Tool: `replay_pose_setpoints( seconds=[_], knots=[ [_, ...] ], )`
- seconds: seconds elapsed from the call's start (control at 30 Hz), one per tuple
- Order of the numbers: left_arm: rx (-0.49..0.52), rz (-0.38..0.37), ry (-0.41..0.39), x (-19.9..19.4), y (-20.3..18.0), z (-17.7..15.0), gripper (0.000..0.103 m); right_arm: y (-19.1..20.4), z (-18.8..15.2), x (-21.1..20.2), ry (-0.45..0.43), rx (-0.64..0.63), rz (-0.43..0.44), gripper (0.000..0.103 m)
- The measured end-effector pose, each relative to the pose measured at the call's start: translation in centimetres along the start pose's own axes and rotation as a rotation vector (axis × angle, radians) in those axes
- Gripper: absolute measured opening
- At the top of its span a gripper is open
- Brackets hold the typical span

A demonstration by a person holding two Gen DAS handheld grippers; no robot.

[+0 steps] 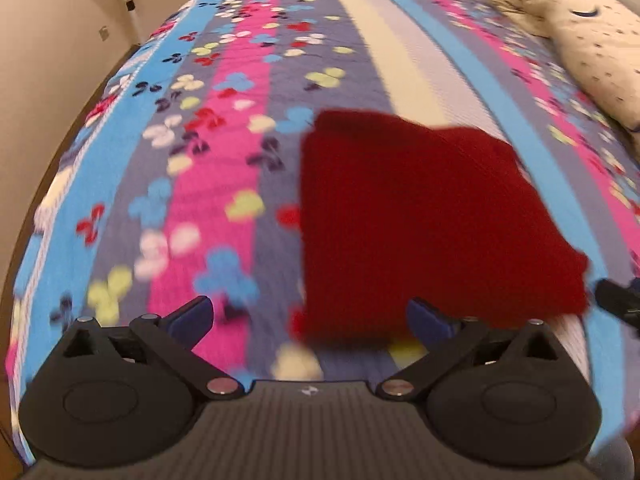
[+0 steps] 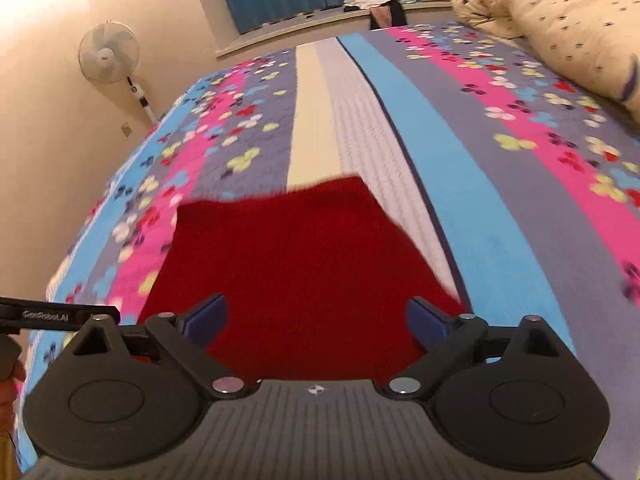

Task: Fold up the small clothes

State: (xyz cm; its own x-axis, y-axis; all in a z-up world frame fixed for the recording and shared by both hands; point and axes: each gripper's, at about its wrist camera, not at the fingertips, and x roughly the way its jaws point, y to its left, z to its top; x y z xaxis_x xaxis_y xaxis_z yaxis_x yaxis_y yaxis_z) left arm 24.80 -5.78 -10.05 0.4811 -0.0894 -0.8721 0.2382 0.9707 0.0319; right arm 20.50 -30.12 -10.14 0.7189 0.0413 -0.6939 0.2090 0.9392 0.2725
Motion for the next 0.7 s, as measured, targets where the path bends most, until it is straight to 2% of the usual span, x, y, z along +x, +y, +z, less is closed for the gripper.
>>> replay_pose_setpoints(
  seconds=[0.1,0.23,0.43,0.7],
  knots=[
    [-0.004,-0.032,-0.015,-3.6,-1.2,-4.0,0.103,1.3,-3.6,-4.0,-0.005,-0.031,-0.064,0.099],
    [0.0,-0.046,-0.041,-7.0,-2.0,-7.4,0.103,2.7,-6.6,-7.6,-0.016,-0.108,-0.119,0.1],
    [0.025,-0.026,-0.086,-10.2,-2.2,-10.1,0.103,3.4,-9.6,-11.4,-0.04,-0.111,-0.13,0.1],
    [0.046,-0.012,-0.142,-13.0,-2.5,-12.6,0.103,4.5,-11.5,-15.1,-0.087,-0.151,-0.148,0.1]
  ],
)
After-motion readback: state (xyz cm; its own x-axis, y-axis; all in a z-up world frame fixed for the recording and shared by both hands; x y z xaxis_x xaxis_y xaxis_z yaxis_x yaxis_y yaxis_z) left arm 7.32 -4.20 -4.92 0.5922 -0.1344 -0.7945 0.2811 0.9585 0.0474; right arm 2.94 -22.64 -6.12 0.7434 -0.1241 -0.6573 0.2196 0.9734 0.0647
